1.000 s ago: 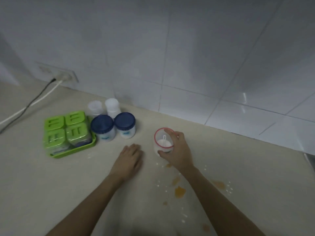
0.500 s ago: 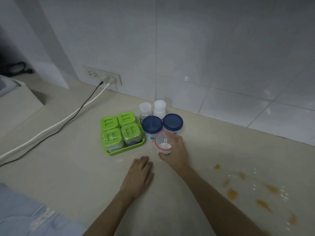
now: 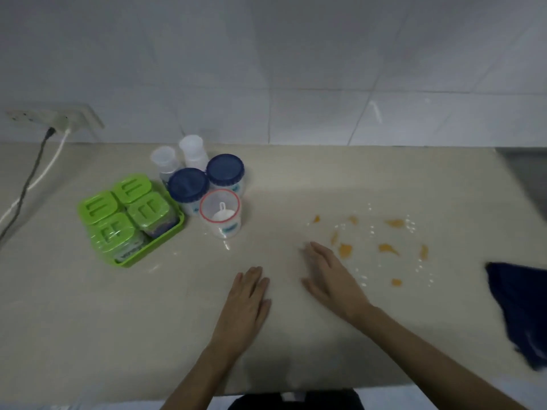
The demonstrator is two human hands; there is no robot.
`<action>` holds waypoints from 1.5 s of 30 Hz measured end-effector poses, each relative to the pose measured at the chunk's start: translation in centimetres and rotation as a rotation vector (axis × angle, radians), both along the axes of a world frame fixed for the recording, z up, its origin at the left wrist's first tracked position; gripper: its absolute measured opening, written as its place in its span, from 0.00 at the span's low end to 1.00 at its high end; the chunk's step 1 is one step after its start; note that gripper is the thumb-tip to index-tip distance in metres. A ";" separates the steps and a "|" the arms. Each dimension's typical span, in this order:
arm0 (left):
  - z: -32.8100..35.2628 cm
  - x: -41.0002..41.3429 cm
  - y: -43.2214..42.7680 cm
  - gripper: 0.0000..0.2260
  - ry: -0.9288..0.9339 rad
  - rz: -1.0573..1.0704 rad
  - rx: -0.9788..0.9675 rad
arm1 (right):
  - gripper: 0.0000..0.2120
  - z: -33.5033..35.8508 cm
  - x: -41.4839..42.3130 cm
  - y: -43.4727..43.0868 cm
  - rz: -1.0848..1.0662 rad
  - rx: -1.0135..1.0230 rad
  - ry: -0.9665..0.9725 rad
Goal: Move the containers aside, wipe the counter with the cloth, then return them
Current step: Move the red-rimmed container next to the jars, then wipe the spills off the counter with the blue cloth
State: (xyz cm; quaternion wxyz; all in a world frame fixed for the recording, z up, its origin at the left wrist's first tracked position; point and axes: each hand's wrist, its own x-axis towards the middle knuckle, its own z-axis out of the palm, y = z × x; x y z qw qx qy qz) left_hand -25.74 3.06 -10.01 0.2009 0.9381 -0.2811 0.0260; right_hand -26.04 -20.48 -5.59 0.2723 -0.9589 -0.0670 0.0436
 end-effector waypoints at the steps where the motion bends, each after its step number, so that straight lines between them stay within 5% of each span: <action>1: 0.0 -0.3 -1.2 0.18 0.004 -0.046 -0.010 | 0.28 -0.3 -1.9 -1.2 -0.038 0.025 0.006; 10: 0.6 -4.6 -12.3 0.20 0.069 -0.294 -0.004 | 0.26 -1.7 -15.2 -10.4 -0.360 0.146 0.024; 18: 2.1 -8.9 -25.2 0.18 0.020 -0.407 0.026 | 0.23 -1.4 -19.3 -22.2 -0.355 0.106 -0.009; 24: 2.1 -10.0 -33.5 0.19 0.013 -0.411 0.061 | 0.24 -2.1 -19.1 -33.4 -0.439 -0.012 -0.085; 29: 2.1 -10.2 -34.9 0.19 0.022 -0.348 0.130 | 0.34 -4.0 -19.2 -39.7 -0.511 -0.361 0.155; 37: 2.0 -9.8 -32.2 0.20 0.095 -0.212 0.170 | 0.35 -5.1 -17.0 -36.8 -0.383 -0.458 0.184; 45: 2.3 -8.5 -25.3 0.22 0.086 -0.062 0.180 | 0.31 -5.2 -10.4 -20.3 -0.066 -0.382 0.061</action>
